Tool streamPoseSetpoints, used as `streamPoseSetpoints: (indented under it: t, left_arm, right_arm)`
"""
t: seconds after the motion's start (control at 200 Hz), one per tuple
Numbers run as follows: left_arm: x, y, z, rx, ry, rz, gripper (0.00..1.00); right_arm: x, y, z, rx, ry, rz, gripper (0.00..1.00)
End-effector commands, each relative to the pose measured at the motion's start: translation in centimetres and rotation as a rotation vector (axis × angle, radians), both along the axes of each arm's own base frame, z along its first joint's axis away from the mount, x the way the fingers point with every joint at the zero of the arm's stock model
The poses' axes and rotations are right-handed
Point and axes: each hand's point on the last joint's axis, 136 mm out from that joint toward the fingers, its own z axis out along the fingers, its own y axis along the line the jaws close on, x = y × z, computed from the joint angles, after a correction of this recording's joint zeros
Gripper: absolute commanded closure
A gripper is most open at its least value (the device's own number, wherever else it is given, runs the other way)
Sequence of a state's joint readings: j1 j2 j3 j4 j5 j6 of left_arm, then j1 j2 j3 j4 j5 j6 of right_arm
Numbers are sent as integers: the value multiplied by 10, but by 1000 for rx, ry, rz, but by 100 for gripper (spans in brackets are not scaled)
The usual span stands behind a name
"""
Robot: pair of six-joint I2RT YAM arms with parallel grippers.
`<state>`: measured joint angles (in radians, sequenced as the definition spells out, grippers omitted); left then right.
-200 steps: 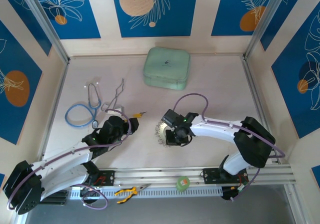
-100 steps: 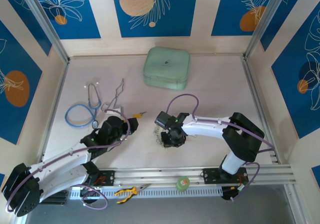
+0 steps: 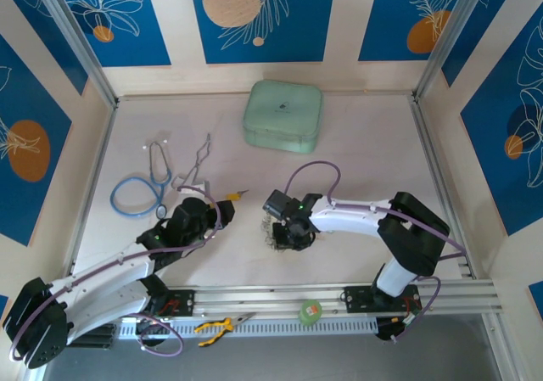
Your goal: Put the keys on the keyring
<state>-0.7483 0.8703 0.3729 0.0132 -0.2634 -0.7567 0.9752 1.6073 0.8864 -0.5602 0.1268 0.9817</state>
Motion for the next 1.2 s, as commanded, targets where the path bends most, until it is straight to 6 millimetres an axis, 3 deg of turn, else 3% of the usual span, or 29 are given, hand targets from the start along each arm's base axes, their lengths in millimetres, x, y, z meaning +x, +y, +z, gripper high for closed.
streamPoseSetpoints:
  t: [0.0,0.21,0.455,1.195]
  left_arm:
    - [1,2,5,8,-15,3,39]
    - [2,2,5,8,-17,8,40]
    - [2,2,5,7,-20,8,39]
    - [1,3,4,8,-22,8,39]
  right_arm:
    - [-5,-11,5,-21,-1,-68,77]
    - [-11,-15,13,17,-14,-217,75]
    - [-17,-20,5,81,7,-412,75]
    - [-8,-6,-3,169,21,-492,81]
